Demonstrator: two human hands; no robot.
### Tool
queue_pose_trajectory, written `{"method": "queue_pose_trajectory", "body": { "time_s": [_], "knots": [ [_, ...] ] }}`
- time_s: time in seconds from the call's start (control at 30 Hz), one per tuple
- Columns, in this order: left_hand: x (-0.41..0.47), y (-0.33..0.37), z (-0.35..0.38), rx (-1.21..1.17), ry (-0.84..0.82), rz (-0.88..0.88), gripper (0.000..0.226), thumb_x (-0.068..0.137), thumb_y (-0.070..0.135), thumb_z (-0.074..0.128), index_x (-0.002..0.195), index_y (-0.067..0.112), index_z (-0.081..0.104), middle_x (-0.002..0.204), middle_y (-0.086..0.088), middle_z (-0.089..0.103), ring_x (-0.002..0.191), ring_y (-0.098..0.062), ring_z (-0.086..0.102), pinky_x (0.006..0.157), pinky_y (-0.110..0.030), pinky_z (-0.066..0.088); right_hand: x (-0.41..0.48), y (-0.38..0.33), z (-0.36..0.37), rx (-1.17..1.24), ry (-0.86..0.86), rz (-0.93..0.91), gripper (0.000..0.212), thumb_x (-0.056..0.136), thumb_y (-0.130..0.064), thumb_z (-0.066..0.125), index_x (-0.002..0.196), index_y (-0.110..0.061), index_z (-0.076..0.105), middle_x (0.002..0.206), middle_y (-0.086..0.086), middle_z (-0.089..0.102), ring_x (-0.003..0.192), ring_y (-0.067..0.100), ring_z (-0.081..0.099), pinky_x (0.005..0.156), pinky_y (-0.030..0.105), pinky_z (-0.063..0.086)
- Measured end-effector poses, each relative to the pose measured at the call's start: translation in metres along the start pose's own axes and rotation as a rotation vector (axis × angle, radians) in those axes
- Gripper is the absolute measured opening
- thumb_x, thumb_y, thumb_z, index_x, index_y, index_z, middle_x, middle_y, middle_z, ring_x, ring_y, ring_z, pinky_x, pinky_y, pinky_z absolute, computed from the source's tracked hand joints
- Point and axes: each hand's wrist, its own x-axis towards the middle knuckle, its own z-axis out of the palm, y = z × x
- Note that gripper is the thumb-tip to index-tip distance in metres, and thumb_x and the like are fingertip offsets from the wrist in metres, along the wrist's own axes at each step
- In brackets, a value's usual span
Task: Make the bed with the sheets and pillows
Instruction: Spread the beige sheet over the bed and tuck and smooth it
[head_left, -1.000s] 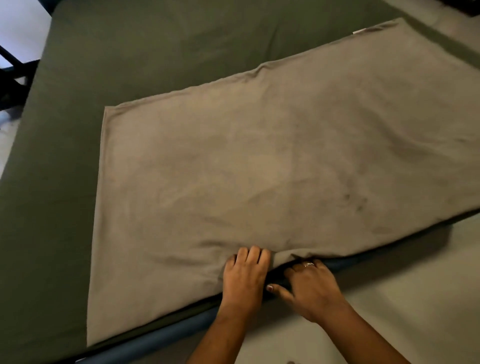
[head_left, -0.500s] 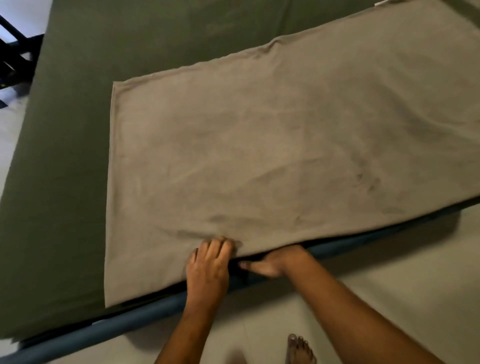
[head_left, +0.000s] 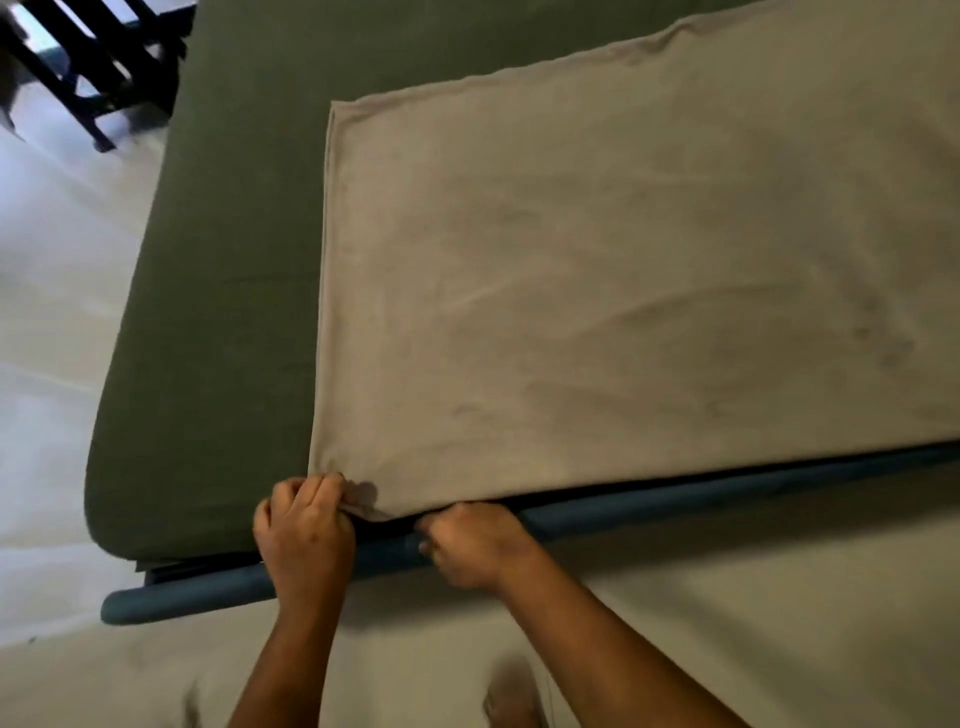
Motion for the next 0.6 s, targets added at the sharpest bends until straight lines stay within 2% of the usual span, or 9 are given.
{"method": "queue_pose_trajectory", "body": {
  "time_s": [0.1, 0.17, 0.23, 0.3, 0.33, 0.4, 0.47, 0.53, 0.6],
  "knots": [
    [-0.005, -0.014, 0.004, -0.021, 0.038, 0.007, 0.03, 0.073, 0.009, 0.035, 0.072, 0.005, 0.064, 0.065, -0.009, 0.061, 0.062, -0.03, 0.05, 0.054, -0.037, 0.041, -0.004, -0.027, 0.005, -0.055, 0.332, -0.266, 0.027, 0.089, -0.02, 0.044, 0.1, -0.016, 0.069, 0.092, 0.006, 0.071, 0.075, 0.029, 0.067, 0.059, 0.034, 0.054],
    [-0.006, -0.014, 0.005, -0.026, 0.021, -0.036, 0.025, 0.073, 0.007, 0.037, 0.065, 0.007, 0.061, 0.059, -0.009, 0.057, 0.057, -0.029, 0.05, 0.049, -0.035, 0.04, 0.002, -0.024, 0.0, -0.053, 0.557, -0.293, 0.029, 0.082, -0.021, 0.043, 0.092, -0.02, 0.07, 0.078, 0.0, 0.07, 0.06, 0.022, 0.065, 0.048, 0.028, 0.052],
    [-0.002, -0.009, 0.001, -0.009, -0.032, -0.105, 0.019, 0.073, -0.003, 0.052, 0.06, 0.009, 0.059, 0.054, -0.007, 0.054, 0.056, -0.029, 0.05, 0.05, -0.033, 0.038, 0.011, 0.0, -0.016, -0.018, 0.758, -0.201, 0.033, 0.078, -0.02, 0.046, 0.098, -0.018, 0.072, 0.085, 0.0, 0.072, 0.071, 0.022, 0.067, 0.06, 0.029, 0.056],
    [0.001, -0.008, -0.001, 0.038, -0.102, -0.15, 0.025, 0.065, -0.012, 0.069, 0.057, 0.009, 0.059, 0.052, -0.008, 0.053, 0.056, -0.029, 0.05, 0.053, -0.031, 0.033, 0.015, 0.041, -0.033, -0.073, 0.894, 0.005, 0.038, 0.083, -0.023, 0.046, 0.111, -0.015, 0.071, 0.104, 0.004, 0.072, 0.093, 0.024, 0.069, 0.082, 0.034, 0.054],
    [0.002, -0.007, -0.001, 0.056, -0.14, -0.161, 0.027, 0.062, -0.012, 0.074, 0.056, 0.009, 0.059, 0.051, -0.008, 0.054, 0.056, -0.029, 0.05, 0.054, -0.031, 0.031, 0.01, 0.066, -0.041, -0.119, 0.896, 0.148, 0.043, 0.086, -0.028, 0.044, 0.119, -0.015, 0.067, 0.116, 0.006, 0.069, 0.105, 0.025, 0.066, 0.093, 0.037, 0.049],
    [0.003, -0.003, -0.005, 0.093, -0.206, -0.198, 0.025, 0.065, -0.01, 0.075, 0.057, 0.009, 0.061, 0.052, -0.01, 0.055, 0.059, -0.031, 0.05, 0.056, -0.032, 0.03, -0.01, 0.112, -0.049, -0.18, 0.781, 0.457, 0.053, 0.092, -0.042, 0.035, 0.138, -0.019, 0.051, 0.14, 0.007, 0.052, 0.13, 0.027, 0.048, 0.108, 0.046, 0.032],
    [0.004, 0.005, -0.007, 0.133, -0.229, -0.266, 0.017, 0.074, -0.004, 0.07, 0.063, 0.008, 0.064, 0.06, -0.013, 0.059, 0.068, -0.033, 0.048, 0.061, -0.037, 0.029, -0.029, 0.14, -0.046, -0.158, 0.673, 0.688, 0.061, 0.094, -0.053, 0.027, 0.147, -0.023, 0.035, 0.153, 0.007, 0.033, 0.142, 0.029, 0.027, 0.114, 0.051, 0.017],
    [0.004, 0.02, -0.012, 0.139, -0.132, -0.276, 0.012, 0.08, 0.003, 0.058, 0.074, 0.009, 0.066, 0.081, -0.014, 0.062, 0.08, -0.033, 0.045, 0.068, -0.041, 0.031, -0.029, 0.137, -0.038, -0.158, 0.679, 0.715, 0.069, 0.09, -0.058, 0.024, 0.147, -0.02, 0.036, 0.153, 0.01, 0.034, 0.141, 0.033, 0.028, 0.113, 0.054, 0.016],
    [0.003, 0.053, -0.016, 0.039, -0.075, -0.2, 0.022, 0.08, 0.011, 0.048, 0.092, 0.012, 0.066, 0.109, -0.013, 0.062, 0.098, -0.034, 0.048, 0.079, -0.045, 0.035, -0.015, 0.111, -0.025, -0.224, 0.689, 0.605, 0.069, 0.087, -0.057, 0.027, 0.142, -0.019, 0.046, 0.147, 0.008, 0.044, 0.136, 0.034, 0.039, 0.111, 0.053, 0.022]
  ]
}}
